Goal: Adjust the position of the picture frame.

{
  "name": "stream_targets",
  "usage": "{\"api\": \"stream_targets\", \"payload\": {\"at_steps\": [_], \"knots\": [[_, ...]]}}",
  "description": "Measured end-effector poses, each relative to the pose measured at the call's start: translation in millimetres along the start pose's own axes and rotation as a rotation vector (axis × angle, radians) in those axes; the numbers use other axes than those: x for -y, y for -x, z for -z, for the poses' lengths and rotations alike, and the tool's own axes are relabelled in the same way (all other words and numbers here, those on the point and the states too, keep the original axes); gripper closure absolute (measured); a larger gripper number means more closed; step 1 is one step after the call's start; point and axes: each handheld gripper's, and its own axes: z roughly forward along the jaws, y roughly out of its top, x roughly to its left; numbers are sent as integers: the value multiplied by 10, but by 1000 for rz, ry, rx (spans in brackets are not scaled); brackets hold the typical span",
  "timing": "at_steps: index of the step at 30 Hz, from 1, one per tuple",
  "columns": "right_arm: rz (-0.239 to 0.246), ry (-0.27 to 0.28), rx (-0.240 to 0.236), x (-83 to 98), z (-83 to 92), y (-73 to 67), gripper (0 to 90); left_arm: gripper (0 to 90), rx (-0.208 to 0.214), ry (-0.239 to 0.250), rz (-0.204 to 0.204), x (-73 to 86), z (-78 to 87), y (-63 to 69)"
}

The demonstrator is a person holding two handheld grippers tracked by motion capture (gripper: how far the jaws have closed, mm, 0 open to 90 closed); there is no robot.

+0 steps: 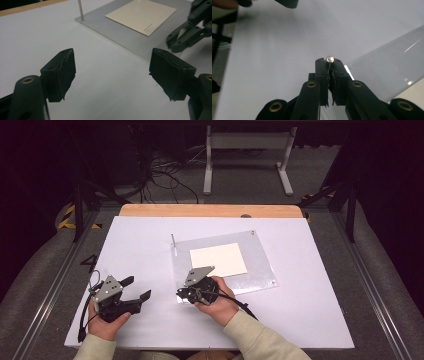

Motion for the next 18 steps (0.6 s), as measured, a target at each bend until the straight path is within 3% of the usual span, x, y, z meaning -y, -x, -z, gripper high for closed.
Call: {"api": "stream_targets", "payload": {"at_steps": [3,6,10,12,15,17,18], "knots": [[-9,29,7,-2,-32,28,829,219,18,-15,-15,-15,-52,65],[8,45,43,9,54,22,694,224,51,-30,-48,-52,-129,194],[-5,127,64,88,468,68,657,253,87,-55,-83,-110,-258,378],[-44,157,106,266,790,174,703,296,97,-69,-102,-149,-347,465],[-125,104,145,529,1114,376,734,369,112,-75,-118,-207,-478,559],[-141,89,171,608,1200,429,740,411,117,-80,-127,-222,-519,583],[-170,83,199,745,1355,516,744,435,130,-90,-135,-240,-587,631]]}}
